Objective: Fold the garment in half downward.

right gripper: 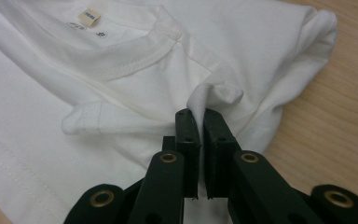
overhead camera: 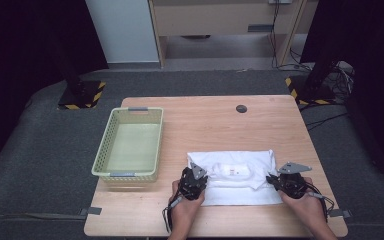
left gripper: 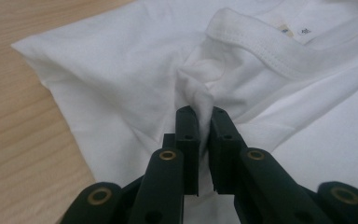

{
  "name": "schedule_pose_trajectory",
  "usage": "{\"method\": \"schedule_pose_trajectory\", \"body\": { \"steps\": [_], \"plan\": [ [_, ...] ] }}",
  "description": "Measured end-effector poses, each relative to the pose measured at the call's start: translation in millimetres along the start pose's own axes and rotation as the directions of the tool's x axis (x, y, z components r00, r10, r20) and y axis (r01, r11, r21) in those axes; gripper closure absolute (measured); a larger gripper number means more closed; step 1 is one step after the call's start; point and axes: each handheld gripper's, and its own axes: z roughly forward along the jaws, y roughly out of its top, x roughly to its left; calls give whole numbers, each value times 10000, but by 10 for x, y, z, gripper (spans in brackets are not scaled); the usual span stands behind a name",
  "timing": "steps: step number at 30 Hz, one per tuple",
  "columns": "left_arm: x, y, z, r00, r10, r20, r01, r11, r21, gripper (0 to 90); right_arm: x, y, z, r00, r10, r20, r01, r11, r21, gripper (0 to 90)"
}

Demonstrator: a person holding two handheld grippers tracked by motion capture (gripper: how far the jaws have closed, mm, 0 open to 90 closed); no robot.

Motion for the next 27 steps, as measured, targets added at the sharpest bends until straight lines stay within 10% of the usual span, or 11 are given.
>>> {"method": "schedule_pose_trajectory", "body": {
  "steps": [6, 14, 27],
  "plan": [
    [67, 175, 175, 9999, 16, -172, -15, 10000, 74, 806, -158, 117, 117, 9994, 235, 244, -237, 9997, 57, 838],
    [92, 292, -11, 9999, 48, -152, -52, 9997, -228, 423, -252, 242, -62, 9996, 296, -2, -295, 9978, -589, 490],
    [179, 661, 235, 9951, 496, 852, -508, 9986, 117, 434, -283, 705, 299, 9956, -219, -914, 170, 9984, -543, 632]
  ]
}}
